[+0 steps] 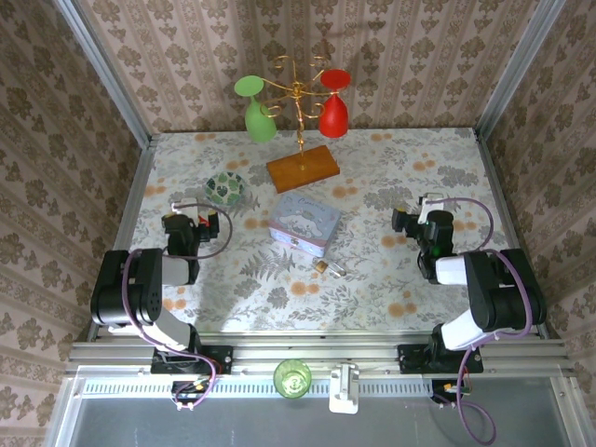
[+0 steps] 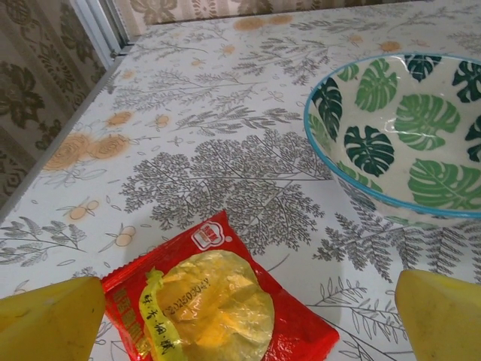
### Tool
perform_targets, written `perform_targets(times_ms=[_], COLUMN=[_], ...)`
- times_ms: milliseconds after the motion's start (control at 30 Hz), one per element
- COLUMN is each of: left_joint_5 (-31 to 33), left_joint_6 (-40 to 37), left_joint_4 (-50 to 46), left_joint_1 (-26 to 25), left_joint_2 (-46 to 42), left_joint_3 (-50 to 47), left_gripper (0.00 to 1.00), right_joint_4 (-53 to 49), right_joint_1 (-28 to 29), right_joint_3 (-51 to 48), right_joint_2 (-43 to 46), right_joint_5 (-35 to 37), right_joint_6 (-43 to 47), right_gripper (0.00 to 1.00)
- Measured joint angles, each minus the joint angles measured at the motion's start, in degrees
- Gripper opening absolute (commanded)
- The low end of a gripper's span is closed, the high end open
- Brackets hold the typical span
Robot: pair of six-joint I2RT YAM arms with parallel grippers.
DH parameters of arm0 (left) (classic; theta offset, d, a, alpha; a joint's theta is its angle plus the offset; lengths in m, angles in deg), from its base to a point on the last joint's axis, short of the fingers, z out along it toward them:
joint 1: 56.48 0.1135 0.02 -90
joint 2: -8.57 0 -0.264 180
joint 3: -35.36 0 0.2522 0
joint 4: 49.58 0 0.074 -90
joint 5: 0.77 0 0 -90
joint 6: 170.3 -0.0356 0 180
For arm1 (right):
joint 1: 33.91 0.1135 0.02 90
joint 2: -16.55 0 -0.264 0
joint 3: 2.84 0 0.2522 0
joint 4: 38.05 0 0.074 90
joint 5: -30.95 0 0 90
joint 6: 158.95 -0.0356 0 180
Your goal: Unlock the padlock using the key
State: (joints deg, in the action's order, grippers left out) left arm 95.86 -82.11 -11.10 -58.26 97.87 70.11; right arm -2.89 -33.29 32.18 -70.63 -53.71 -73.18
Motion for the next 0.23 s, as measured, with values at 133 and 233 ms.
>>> perform_targets(times_ms=[133, 233], left_joint_5=[1.6, 2.3], left_joint_6=[0.0, 0.0], left_joint_4=[0.8, 1.0], left_joint_1=[-0.2, -0.2], left_joint_2=[0.0, 0.0], left_joint_3=[0.0, 0.0], left_gripper=[1.0, 1.0], right_joint_4=[-0.3, -0.4], right_joint_1=[0.4, 0.4], right_joint_3=[1.2, 1.5], right_joint_2=[0.0, 0.0], right_joint_5=[0.0, 0.0], right_joint_6=[0.6, 1.0], right_gripper=[1.0, 1.0])
